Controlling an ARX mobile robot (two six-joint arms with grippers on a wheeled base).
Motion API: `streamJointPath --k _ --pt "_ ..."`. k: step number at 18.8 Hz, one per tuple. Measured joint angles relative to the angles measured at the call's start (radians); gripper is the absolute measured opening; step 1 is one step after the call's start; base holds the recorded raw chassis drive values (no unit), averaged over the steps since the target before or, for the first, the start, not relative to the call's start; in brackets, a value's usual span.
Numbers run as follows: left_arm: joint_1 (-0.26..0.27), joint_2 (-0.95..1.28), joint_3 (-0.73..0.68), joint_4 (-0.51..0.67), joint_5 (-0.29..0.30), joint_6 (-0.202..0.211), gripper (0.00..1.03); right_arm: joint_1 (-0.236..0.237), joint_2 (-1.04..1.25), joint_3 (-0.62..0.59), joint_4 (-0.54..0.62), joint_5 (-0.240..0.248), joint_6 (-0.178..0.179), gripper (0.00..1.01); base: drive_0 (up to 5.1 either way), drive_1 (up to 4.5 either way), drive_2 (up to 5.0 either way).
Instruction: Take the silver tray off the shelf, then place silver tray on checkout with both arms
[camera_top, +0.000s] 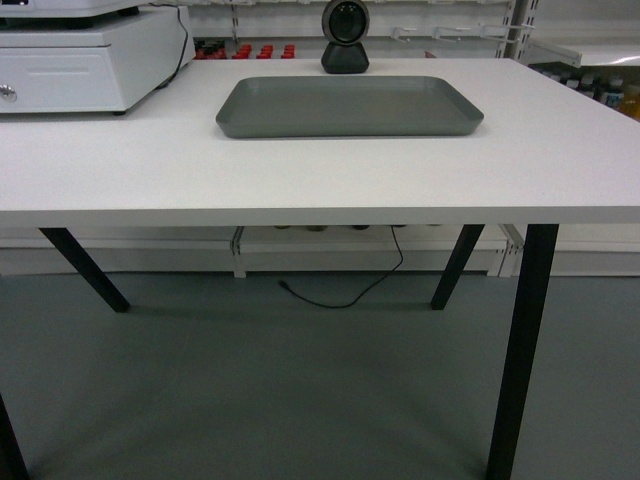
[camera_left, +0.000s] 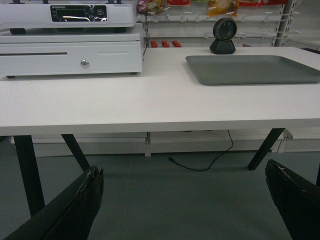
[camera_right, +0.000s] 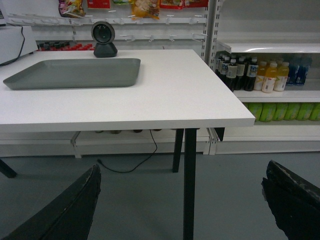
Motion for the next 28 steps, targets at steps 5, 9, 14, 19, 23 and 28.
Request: streamJointPath --k 5,9,14,19,23,28 --pt "0.000 0.000 0.000 0.000 0.000 0.000 0.98 0.000 0.000 0.000 0.000 0.000 0.000 0.98 0.0 0.00 0.0" --pt "0.000 0.000 0.000 0.003 0.000 0.000 0.98 0.000 0.000 0.000 0.001 0.000 0.000 0.98 0.0 0.00 0.0" --pt "0.000 0.000 0.000 0.000 0.000 0.000 0.98 0.000 0.000 0.000 0.002 0.000 0.000 0.98 0.0 0.00 0.0" --pt "0.000 0.000 0.000 0.000 0.000 0.000 0.98 0.000 0.000 0.000 0.000 0.000 -0.002 0.98 0.0 0.00 0.0" --pt "0.000 0.000 0.000 0.000 0.000 0.001 0.98 0.000 0.000 0.000 0.000 0.000 -0.002 0.98 0.0 0.00 0.0" --pt "0.000 0.000 0.000 -0.004 0.000 0.001 0.98 0.000 0.000 0.000 -0.003 0.000 -0.003 0.98 0.0 0.00 0.0"
